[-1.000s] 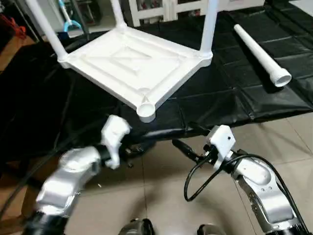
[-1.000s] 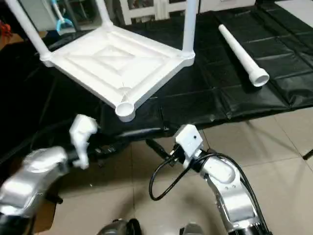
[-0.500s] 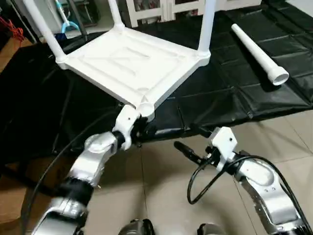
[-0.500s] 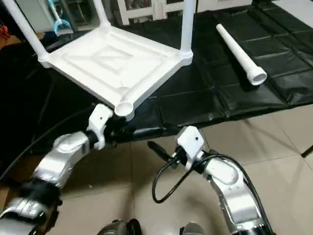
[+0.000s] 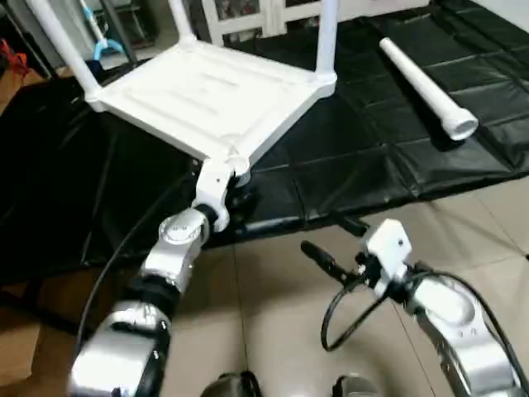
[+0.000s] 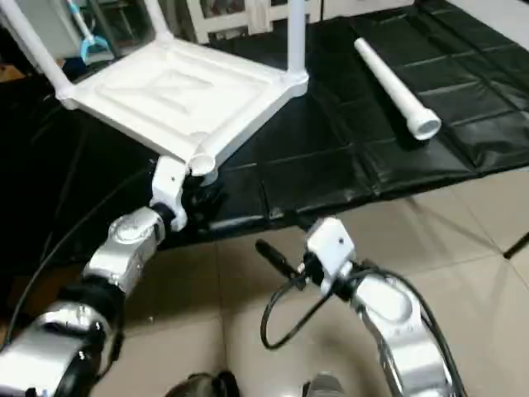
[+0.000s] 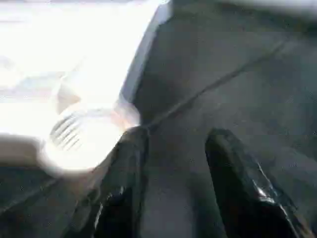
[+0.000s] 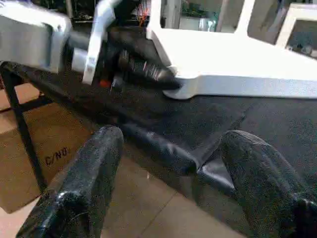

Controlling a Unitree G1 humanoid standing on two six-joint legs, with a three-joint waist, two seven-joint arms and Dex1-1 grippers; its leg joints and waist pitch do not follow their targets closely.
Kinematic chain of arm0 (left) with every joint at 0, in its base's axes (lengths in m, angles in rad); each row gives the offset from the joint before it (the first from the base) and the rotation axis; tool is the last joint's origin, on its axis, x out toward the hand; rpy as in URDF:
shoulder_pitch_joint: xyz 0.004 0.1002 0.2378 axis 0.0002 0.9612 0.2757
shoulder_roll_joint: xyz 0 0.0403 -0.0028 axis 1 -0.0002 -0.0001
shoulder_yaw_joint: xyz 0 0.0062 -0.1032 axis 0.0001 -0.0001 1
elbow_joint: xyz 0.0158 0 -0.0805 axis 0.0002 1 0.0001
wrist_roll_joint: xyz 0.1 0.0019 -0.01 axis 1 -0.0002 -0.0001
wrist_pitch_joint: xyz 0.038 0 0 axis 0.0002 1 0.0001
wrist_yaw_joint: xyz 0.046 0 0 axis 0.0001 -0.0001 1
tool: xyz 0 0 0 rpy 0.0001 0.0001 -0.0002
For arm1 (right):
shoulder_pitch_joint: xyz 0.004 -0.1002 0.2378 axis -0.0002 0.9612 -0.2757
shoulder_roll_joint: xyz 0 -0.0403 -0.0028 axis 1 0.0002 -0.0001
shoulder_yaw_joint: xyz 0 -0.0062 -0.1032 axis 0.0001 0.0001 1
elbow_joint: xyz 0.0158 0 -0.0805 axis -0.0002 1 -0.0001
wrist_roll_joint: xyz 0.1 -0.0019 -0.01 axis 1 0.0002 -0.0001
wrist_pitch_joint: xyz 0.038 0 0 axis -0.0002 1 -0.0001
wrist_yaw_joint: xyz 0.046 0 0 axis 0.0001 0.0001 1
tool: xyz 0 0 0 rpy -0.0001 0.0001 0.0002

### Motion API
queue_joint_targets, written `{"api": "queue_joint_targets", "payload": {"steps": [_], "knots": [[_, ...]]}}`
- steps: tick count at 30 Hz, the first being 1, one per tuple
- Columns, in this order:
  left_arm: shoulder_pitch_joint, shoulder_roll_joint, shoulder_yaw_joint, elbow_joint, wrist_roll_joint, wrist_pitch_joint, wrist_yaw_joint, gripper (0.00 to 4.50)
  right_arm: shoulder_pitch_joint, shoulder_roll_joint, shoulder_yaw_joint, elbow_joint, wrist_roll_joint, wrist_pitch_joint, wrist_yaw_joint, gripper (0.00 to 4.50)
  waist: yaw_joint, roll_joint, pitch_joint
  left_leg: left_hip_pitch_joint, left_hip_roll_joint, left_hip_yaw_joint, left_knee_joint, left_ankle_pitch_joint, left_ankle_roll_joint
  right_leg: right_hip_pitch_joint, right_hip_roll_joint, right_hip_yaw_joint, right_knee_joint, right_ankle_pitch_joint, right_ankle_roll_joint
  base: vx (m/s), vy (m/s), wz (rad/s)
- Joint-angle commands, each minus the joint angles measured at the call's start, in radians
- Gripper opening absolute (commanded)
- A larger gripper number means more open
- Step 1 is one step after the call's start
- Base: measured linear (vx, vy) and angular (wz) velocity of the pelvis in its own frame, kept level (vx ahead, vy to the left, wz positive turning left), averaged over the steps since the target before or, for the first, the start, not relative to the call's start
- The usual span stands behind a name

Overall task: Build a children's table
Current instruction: Rotate leg to tighten, then move to table

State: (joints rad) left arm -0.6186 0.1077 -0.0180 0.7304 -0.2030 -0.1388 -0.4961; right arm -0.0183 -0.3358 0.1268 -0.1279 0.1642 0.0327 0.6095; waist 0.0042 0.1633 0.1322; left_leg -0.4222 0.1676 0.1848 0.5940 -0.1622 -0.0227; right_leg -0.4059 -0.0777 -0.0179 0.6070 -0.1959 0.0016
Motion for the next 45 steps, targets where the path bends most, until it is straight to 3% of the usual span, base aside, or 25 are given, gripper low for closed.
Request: {"api": "queue_joint_targets", "payload": {"steps": [1,8,15,18,19,22,23,24,25,26,27,28,30,31,32,33,34,35,36,38,39,40,42,44,45], "knots": [[0.066,-0.031,0.063,-0.161,-0.11,0.05,0.016,2.18,0.005,0.033,-0.033,-0.04,0.036,0.062,-0.063,3.44,0.001,-0.01,-0.082,0.023,0.056,-0.036,-0.075,-0.238,0.123,0.046,-0.062,0.015,-0.067,-0.065,-0.27,0.0,0.0,0.0],[0.319,-0.066,0.123,-0.559,-0.077,0.199,0.355,2.18,-0.076,0.125,-0.146,0.013,-0.026,0.164,-0.332,3.44,-0.013,-0.007,-0.086,0.026,0.044,-0.029,-0.069,-0.255,0.11,0.037,-0.053,0.011,-0.087,-0.279,-0.185,0.0,0.0,0.0],[0.569,-0.1,0.127,-0.888,-0.04,0.312,0.412,2.18,-0.117,0.175,-0.158,0.047,-0.013,0.233,-0.402,3.44,-0.007,-0.039,-0.08,0.037,0.053,-0.031,-0.077,-0.287,0.048,0.016,-0.038,0.016,-0.091,-0.335,-0.127,0.0,0.0,0.0],[0.581,-0.103,0.084,-0.926,0.0,0.327,0.466,2.18,-0.13,0.17,-0.131,0.041,-0.033,0.246,-0.398,3.44,-0.016,-0.021,-0.076,0.067,0.11,-0.083,-0.115,-0.353,-0.043,0.01,0.015,-0.016,-0.063,-0.205,-0.104,0.0,0.0,0.0],[0.582,-0.104,0.067,-0.945,0.013,0.341,0.483,2.18,-0.137,0.171,-0.129,0.044,-0.041,0.248,-0.403,3.44,-0.024,-0.011,-0.072,0.084,0.201,-0.133,-0.164,-0.362,-0.033,-0.002,0.01,-0.03,0.004,-0.103,-0.105,0.0,0.0,0.0],[0.606,-0.127,0.039,-0.995,0.035,0.401,0.488,2.18,-0.169,0.178,-0.128,0.062,-0.047,0.253,-0.406,3.44,-0.03,-0.025,-0.066,0.08,0.23,-0.141,-0.188,-0.378,0.043,-0.014,-0.001,-0.032,0.063,-0.084,-0.114,-0.016,-0.13,0.09],[0.606,-0.127,0.039,-0.995,0.035,0.401,0.488,2.18,-0.169,0.178,-0.128,0.062,-0.047,0.253,-0.406,3.44,-0.031,-0.043,-0.065,0.077,0.207,-0.123,-0.172,-0.385,0.103,-0.017,-0.017,-0.021,0.044,-0.046,-0.167,-0.027,-0.222,0.09],[0.616,-0.133,0.024,-1.014,0.049,0.427,0.478,2.18,-0.183,0.176,-0.141,0.055,-0.037,0.267,-0.407,3.44,-0.028,-0.039,-0.064,0.064,0.122,-0.074,-0.13,-0.407,0.148,-0.015,-0.019,-0.022,-0.011,-0.012,-0.309,-0.021,-0.244,0.12],[0.594,-0.127,0.014,-1.01,0.051,0.437,0.471,2.18,-0.204,0.172,-0.159,0.027,-0.024,0.296,-0.415,3.44,-0.033,-0.082,-0.055,0.044,-0.07,0.014,0.063,-0.381,0.164,0.007,-0.01,-0.023,-0.128,-0.089,-0.43,-0.021,-0.244,0.12],[0.594,-0.127,0.014,-1.01,0.051,0.437,0.471,2.18,-0.204,0.172,-0.159,0.027,-0.024,0.296,-0.415,3.44,-0.021,-0.095,-0.058,0.009,-0.087,0.011,0.146,-0.318,0.174,0.051,-0.056,-0.001,-0.146,-0.198,-0.445,-0.014,-0.214,0.04],[0.569,-0.125,0.015,-0.944,0.058,0.409,0.474,2.18,-0.201,0.163,-0.156,0.045,-0.034,0.274,-0.408,3.44,-0.015,-0.099,-0.013,-0.036,-0.081,-0.015,0.169,-0.242,0.177,0.069,-0.077,0.027,-0.147,-0.292,-0.407,-0.034,-0.185,0.0],[0.57,-0.121,0.007,-0.938,0.072,0.415,0.48,2.18,-0.188,0.156,-0.159,0.039,-0.039,0.277,-0.411,3.44,-0.022,-0.093,-0.039,-0.035,-0.089,-0.036,0.163,-0.239,0.176,0.093,-0.07,0.025,-0.144,-0.336,-0.322,-0.034,-0.185,0.0],[0.576,-0.117,-0.002,-0.946,0.07,0.43,0.482,2.18,-0.17,0.152,-0.168,0.02,-0.026,0.289,-0.409,3.44,-0.034,-0.08,-0.037,-0.038,-0.091,-0.05,0.118,-0.205,0.212,0.103,-0.043,-0.005,-0.161,-0.396,-0.179,-0.061,-0.159,0.07],[0.592,-0.122,-0.005,-0.986,0.052,0.468,0.494,2.18,-0.15,0.146,-0.18,-0.013,0.006,0.314,-0.39,3.44,-0.038,-0.034,-0.036,0.014,-0.007,-0.109,0.02,-0.151,0.257,0.071,0.01,-0.052,-0.185,-0.369,0.021,-0.063,-0.155,0.12],[0.602,-0.121,-0.005,-0.996,0.058,0.472,0.501,2.18,-0.14,0.139,-0.177,-0.021,0.002,0.314,-0.384,3.44,-0.062,0.009,-0.051,0.107,0.284,-0.294,-0.089,-0.055,0.329,-0.03,0.011,-0.072,0.043,-0.344,0.142,-0.056,-0.179,0.05],[0.612,-0.119,-0.003,-1.01,0.069,0.475,0.504,2.18,-0.134,0.134,-0.175,-0.025,-0.005,0.319,-0.384,3.44,-0.078,-0.013,-0.074,0.148,0.285,-0.307,-0.056,0.163,0.365,-0.124,-0.01,-0.042,0.18,-0.352,0.116,-0.03,-0.186,-0.06],[0.62,-0.123,0.003,-1.024,0.072,0.479,0.51,2.18,-0.131,0.132,-0.172,-0.025,-0.004,0.325,-0.379,3.44,-0.068,-0.011,-0.06,0.128,0.209,-0.266,-0.033,0.408,0.408,-0.139,-0.007,-0.003,0.203,-0.218,0.041,-0.03,-0.186,-0.06],[0.629,-0.124,0.001,-1.04,0.083,0.477,0.513,2.18,-0.129,0.126,-0.168,-0.023,-0.004,0.334,-0.368,3.44,-0.069,-0.012,-0.055,0.104,0.174,-0.248,-0.041,0.425,0.438,-0.119,0.0,0.005,0.19,-0.17,0.019,-0.049,-0.185,0.06],[0.63,-0.124,0.0,-1.041,0.085,0.476,0.513,2.18,-0.129,0.125,-0.168,-0.022,-0.004,0.335,-0.367,3.44,-0.066,-0.018,-0.058,0.088,0.14,-0.225,-0.051,0.391,0.462,-0.094,0.012,0.003,0.167,-0.144,-0.004,-0.083,-0.232,0.07],[0.633,-0.124,-0.005,-1.041,0.113,0.482,0.531,2.18,-0.133,0.118,-0.171,-0.01,-0.001,0.367,-0.359,3.44,-0.05,-0.076,-0.051,0.056,0.011,-0.168,-0.042,0.085,0.478,-0.015,0.0,0.023,0.02,0.003,-0.219,-0.08,-0.264,0.02],[0.636,-0.116,-0.002,-1.054,0.091,0.485,0.509,2.18,-0.133,0.126,-0.181,-0.003,0.015,0.383,-0.363,3.44,-0.021,-0.11,-0.055,-0.024,-0.139,-0.06,0.156,-0.112,0.392,0.076,-0.079,0.073,-0.097,0.056,-0.443,-0.059,-0.319,-0.01],[0.636,-0.116,-0.001,-1.056,0.09,0.486,0.508,2.18,-0.133,0.127,-0.182,-0.003,0.015,0.383,-0.363,3.44,-0.005,-0.105,-0.042,-0.019,-0.133,-0.046,0.189,-0.186,0.31,0.081,-0.098,0.072,-0.11,-0.009,-0.445,-0.059,-0.319,-0.01],[0.633,-0.103,0.0,-1.08,0.075,0.504,0.494,2.18,-0.129,0.139,-0.185,-0.016,0.023,0.376,-0.371,3.44,-0.004,-0.086,-0.014,-0.002,-0.099,-0.088,0.104,-0.146,0.093,0.084,-0.124,0.073,-0.102,-0.223,-0.063,-0.066,-0.255,-0.02],[0.624,-0.088,0.004,-1.086,0.068,0.505,0.48,2.18,-0.127,0.149,-0.172,-0.022,0.017,0.366,-0.379,3.44,-0.012,-0.06,-0.004,0.007,-0.048,-0.124,0.027,-0.14,0.132,0.091,-0.138,0.096,-0.125,-0.423,0.046,-0.077,-0.207,-0.03],[0.619,-0.084,0.004,-1.081,0.069,0.501,0.474,2.18,-0.125,0.151,-0.163,-0.02,0.008,0.359,-0.382,3.44,-0.028,-0.049,0.008,0.017,-0.015,-0.15,-0.019,-0.205,0.152,0.069,-0.087,0.066,-0.116,-0.545,0.043,-0.093,-0.147,0.02]]}}
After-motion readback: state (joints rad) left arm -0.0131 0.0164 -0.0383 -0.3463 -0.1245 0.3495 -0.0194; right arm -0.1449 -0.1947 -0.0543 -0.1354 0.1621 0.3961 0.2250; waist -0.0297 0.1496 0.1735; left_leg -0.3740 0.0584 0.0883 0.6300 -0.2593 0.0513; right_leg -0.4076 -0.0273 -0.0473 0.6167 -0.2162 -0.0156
